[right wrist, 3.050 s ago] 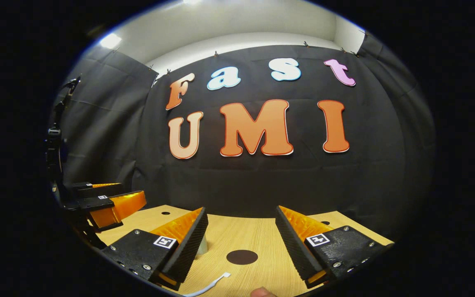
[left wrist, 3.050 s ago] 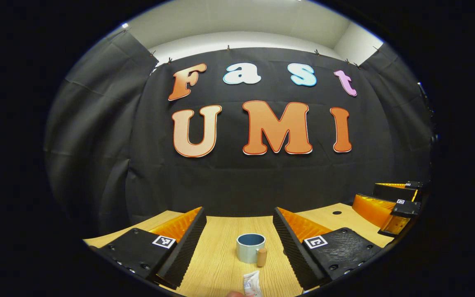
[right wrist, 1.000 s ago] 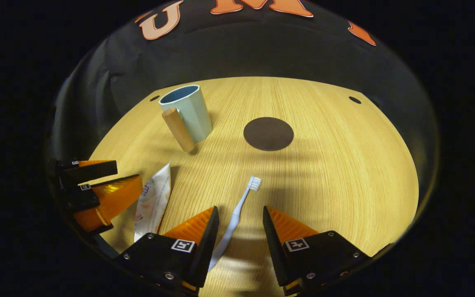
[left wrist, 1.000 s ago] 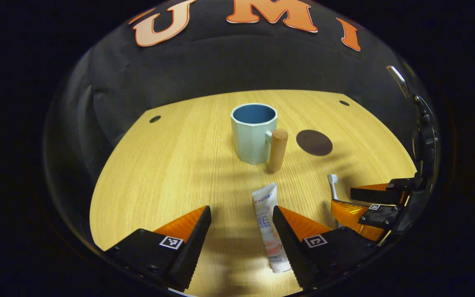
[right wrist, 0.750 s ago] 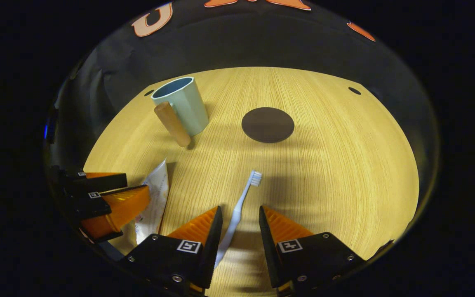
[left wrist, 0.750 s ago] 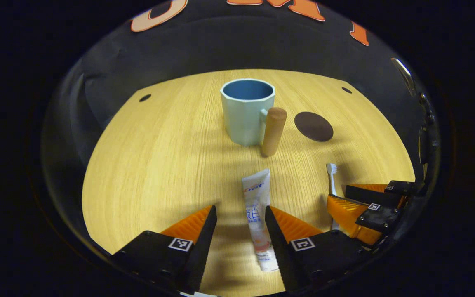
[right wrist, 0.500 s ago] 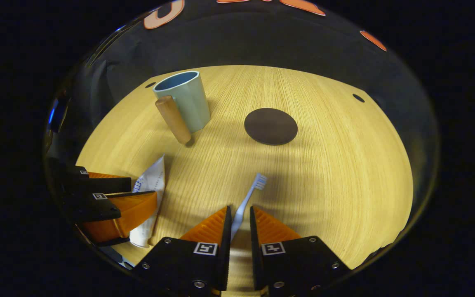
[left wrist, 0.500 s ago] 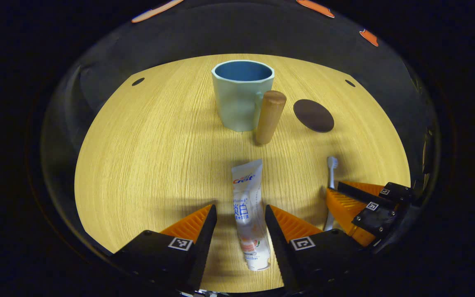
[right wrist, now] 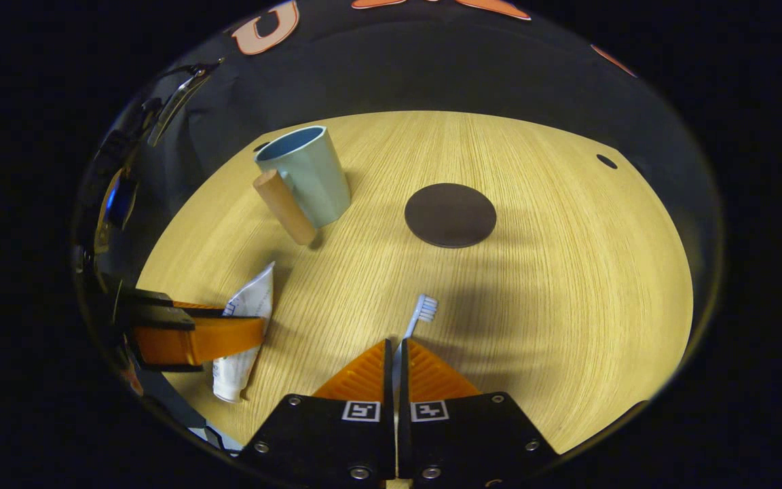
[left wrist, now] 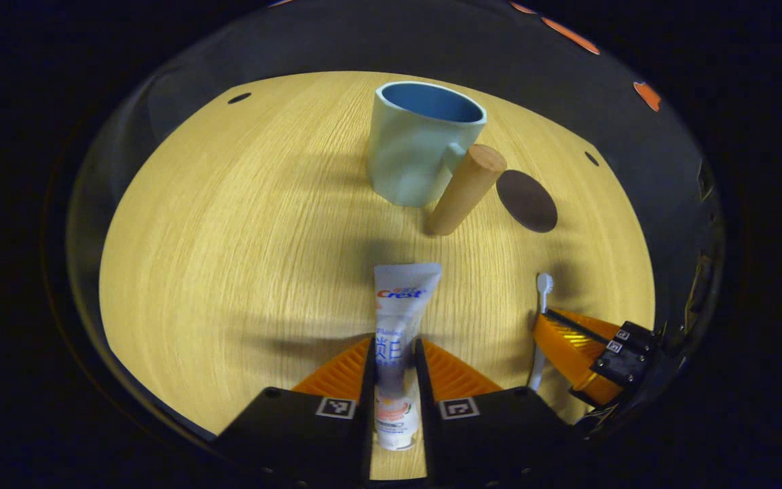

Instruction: Put the toothbrush and toothpaste on the desktop into the cup, then pick up the cup and place it on the coaster on the desktop.

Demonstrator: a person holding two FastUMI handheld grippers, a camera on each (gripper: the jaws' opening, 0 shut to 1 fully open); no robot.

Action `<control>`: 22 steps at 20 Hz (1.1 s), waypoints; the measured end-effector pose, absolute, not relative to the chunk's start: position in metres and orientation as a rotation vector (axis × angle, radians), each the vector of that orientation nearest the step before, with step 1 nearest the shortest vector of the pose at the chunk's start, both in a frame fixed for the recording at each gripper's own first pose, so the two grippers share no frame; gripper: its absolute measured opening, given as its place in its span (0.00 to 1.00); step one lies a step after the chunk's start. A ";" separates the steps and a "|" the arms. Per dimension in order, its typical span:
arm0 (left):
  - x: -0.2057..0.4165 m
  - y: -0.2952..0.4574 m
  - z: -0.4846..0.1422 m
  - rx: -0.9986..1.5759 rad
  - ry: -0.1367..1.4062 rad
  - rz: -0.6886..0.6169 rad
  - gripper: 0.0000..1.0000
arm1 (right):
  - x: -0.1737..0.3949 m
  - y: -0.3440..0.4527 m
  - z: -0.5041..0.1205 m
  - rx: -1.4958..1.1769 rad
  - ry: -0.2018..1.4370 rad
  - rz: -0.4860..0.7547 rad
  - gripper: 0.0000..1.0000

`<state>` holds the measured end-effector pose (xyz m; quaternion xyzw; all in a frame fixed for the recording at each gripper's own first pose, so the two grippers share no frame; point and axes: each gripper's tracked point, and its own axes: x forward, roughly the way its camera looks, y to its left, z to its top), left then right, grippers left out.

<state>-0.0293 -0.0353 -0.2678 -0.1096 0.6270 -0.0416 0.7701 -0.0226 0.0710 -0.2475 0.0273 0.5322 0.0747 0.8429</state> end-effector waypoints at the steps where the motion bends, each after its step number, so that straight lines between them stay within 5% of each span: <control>1: -0.025 -0.034 -0.265 -0.265 1.361 -0.091 0.25 | -0.021 0.072 -0.248 0.062 1.125 0.172 0.01; 3: -0.025 -0.033 -0.267 -0.288 1.362 -0.104 0.13 | -0.020 0.072 -0.248 0.105 1.116 0.181 0.01; 6: -0.027 -0.034 -0.265 -0.284 1.334 -0.129 0.10 | -0.020 0.068 -0.244 0.169 1.096 0.174 0.01; 22: 0.014 -0.024 -0.208 -0.309 0.907 -0.266 0.06 | -0.002 0.048 -0.174 0.312 0.822 0.229 0.01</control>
